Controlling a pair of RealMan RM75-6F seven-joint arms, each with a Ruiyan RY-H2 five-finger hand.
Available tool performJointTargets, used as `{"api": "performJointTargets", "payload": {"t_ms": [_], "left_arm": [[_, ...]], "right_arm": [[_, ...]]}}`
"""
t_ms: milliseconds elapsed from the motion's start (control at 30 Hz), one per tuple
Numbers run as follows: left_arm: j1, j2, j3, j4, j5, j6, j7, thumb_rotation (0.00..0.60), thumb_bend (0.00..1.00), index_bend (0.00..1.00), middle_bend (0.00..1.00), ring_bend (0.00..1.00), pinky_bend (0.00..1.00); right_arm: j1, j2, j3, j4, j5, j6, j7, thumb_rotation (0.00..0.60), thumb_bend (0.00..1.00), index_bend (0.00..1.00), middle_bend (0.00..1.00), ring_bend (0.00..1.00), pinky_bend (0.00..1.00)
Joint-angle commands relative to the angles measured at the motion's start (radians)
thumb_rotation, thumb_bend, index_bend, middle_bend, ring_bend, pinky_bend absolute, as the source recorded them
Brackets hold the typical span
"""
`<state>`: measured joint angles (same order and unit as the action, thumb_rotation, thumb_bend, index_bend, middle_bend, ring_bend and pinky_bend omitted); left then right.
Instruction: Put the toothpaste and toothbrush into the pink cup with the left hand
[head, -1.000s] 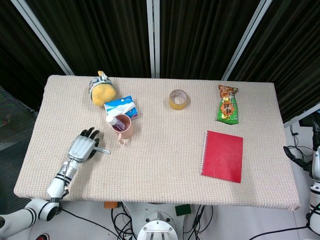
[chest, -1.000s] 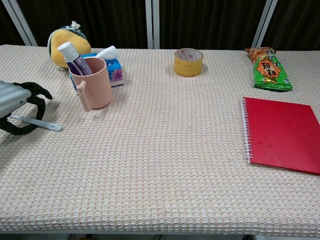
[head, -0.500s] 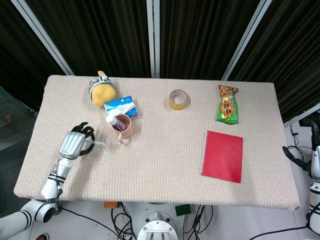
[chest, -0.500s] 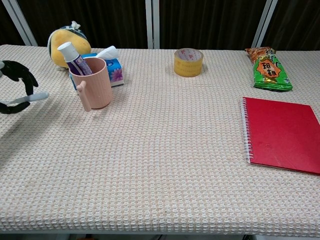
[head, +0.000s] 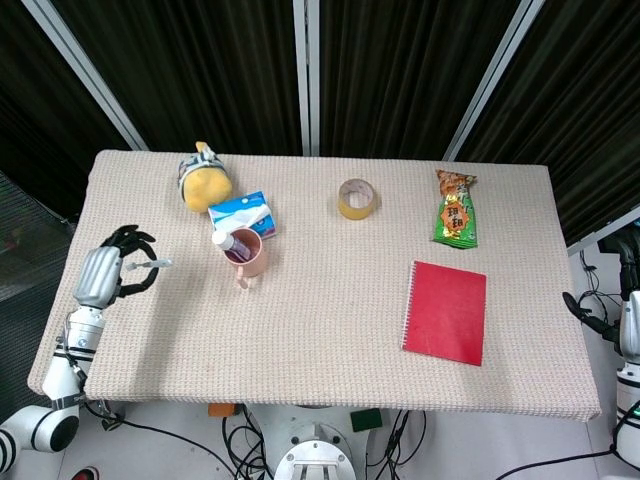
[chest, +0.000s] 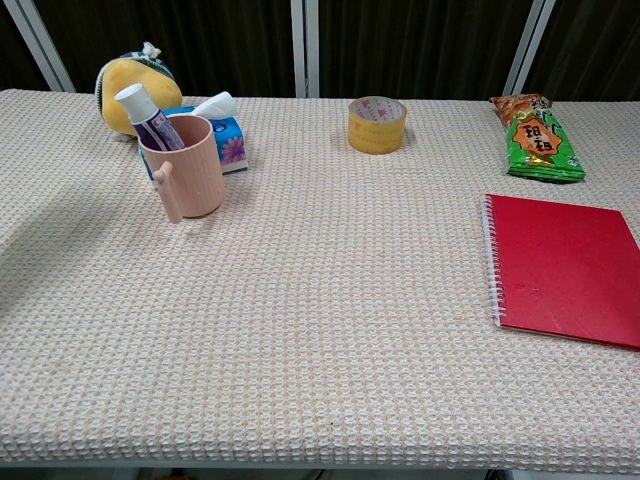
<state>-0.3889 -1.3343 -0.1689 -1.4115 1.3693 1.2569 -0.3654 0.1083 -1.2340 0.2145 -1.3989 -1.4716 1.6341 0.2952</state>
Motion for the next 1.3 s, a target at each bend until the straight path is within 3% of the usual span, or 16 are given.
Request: {"api": "performJointTargets", "payload": {"t_ms": [33, 267, 433, 700, 900, 1300], "left_arm": [[-0.005, 0.104, -0.047, -0.124, -0.025, -0.027, -0.061, 0.600, 0.34, 0.61, 0.34, 0.16, 0.27], [-0.042, 0.234, -0.149, -0.336, -0.076, -0.073, -0.161, 0.600, 0.34, 0.60, 0.37, 0.17, 0.27], [-0.108, 0.245, -0.187, -0.399, -0.095, -0.184, -0.294, 0.600, 0.34, 0.60, 0.36, 0.17, 0.26], [-0.223, 0.073, -0.217, -0.296, -0.117, -0.242, -0.356, 0.600, 0.34, 0.61, 0.36, 0.17, 0.25], [-0.270, -0.036, -0.237, -0.225, -0.199, -0.262, -0.363, 0.600, 0.34, 0.62, 0.36, 0.14, 0.24], [-0.291, -0.120, -0.222, -0.107, -0.235, -0.316, -0.380, 0.600, 0.34, 0.64, 0.36, 0.12, 0.22]], "right_arm": [[0.002, 0.000, -0.001, -0.002, -0.003, -0.001, -0.001, 0.600, 0.45, 0.00, 0.00, 0.00, 0.00], [0.002, 0.008, 0.006, -0.012, 0.001, 0.004, -0.009, 0.600, 0.45, 0.00, 0.00, 0.00, 0.00], [0.005, 0.002, 0.002, -0.004, 0.007, -0.012, -0.003, 0.600, 0.45, 0.00, 0.00, 0.00, 0.00], [0.011, 0.011, -0.007, -0.001, 0.010, -0.040, -0.011, 0.600, 0.45, 0.00, 0.00, 0.00, 0.00], [0.009, 0.011, -0.002, 0.010, 0.024, -0.045, 0.000, 0.600, 0.45, 0.00, 0.00, 0.00, 0.00], [0.010, -0.010, 0.003, 0.051, 0.028, -0.038, 0.028, 0.600, 0.45, 0.00, 0.00, 0.00, 0.00]]}}
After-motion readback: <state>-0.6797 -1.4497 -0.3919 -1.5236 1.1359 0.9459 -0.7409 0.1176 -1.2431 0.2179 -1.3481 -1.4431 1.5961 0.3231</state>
